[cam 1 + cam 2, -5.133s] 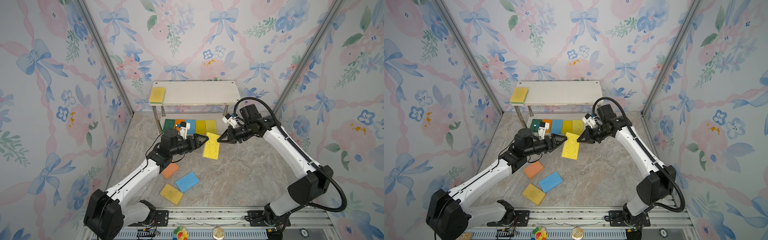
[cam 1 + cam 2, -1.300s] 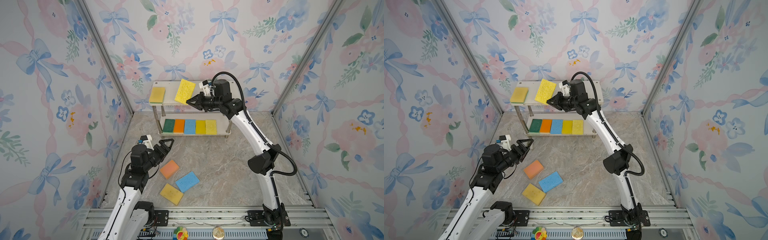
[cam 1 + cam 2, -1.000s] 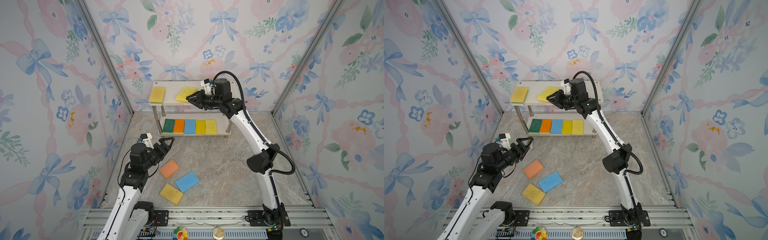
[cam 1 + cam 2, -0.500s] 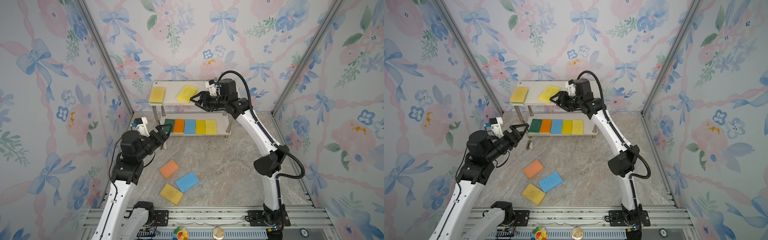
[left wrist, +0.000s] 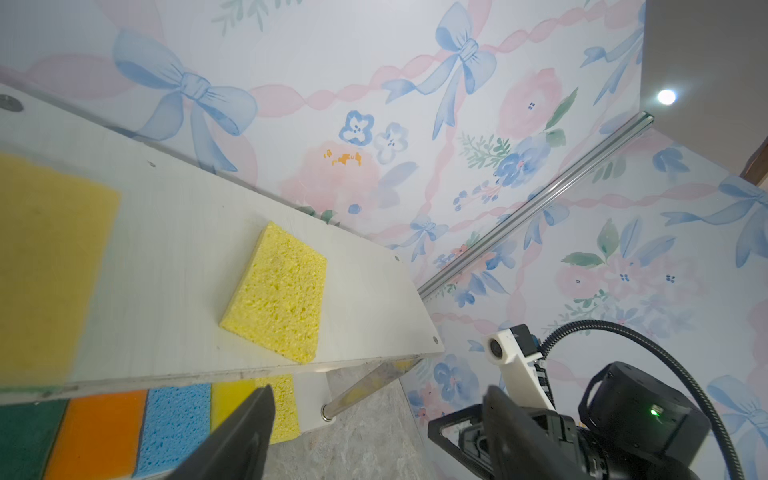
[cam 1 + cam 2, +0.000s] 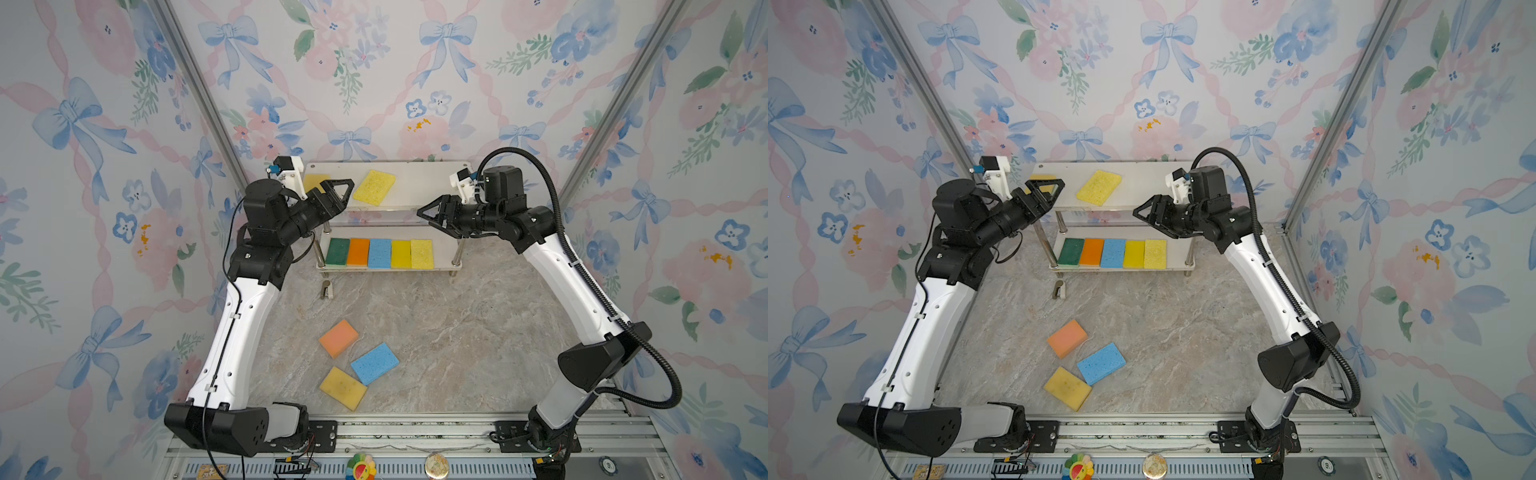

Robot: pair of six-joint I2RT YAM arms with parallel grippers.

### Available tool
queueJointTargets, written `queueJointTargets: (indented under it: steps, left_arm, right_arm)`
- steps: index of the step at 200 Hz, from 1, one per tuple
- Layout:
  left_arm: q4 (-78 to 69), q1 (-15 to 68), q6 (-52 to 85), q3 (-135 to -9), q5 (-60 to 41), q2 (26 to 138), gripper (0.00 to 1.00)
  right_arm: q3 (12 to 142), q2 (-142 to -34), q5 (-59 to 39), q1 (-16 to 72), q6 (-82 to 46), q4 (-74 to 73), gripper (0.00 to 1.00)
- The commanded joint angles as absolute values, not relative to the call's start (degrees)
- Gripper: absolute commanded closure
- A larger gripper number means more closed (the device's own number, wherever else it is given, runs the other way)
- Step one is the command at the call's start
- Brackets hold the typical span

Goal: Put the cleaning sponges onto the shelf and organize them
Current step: 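Grip the yellow sponge with the left gripper and slide it along the top shelf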

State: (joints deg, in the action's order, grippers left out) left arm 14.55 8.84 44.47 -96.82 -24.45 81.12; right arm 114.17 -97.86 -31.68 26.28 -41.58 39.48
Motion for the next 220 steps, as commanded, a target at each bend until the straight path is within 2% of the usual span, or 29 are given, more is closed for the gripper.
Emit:
queueJointTargets:
  steps: [1, 91, 220]
  left_arm:
    - [16.61, 10.87, 39.07, -102.70, -21.95, 87.02, 0.21]
    - [32.84, 14.13, 31.29, -127.41, -10.11, 105.89, 0.30]
    - [37.77, 16.07, 29.37, -127.92, -7.25, 109.04, 0.47]
  right_arm:
    - [111.29, -95.17, -33.66, 25.93, -39.95, 40.80, 0.36]
    - [104.47, -87.99, -35.16, 24.05, -39.81, 40.08, 0.34]
    - [100.05, -85.83, -35.16, 22.99, -40.89, 37.82, 0.32]
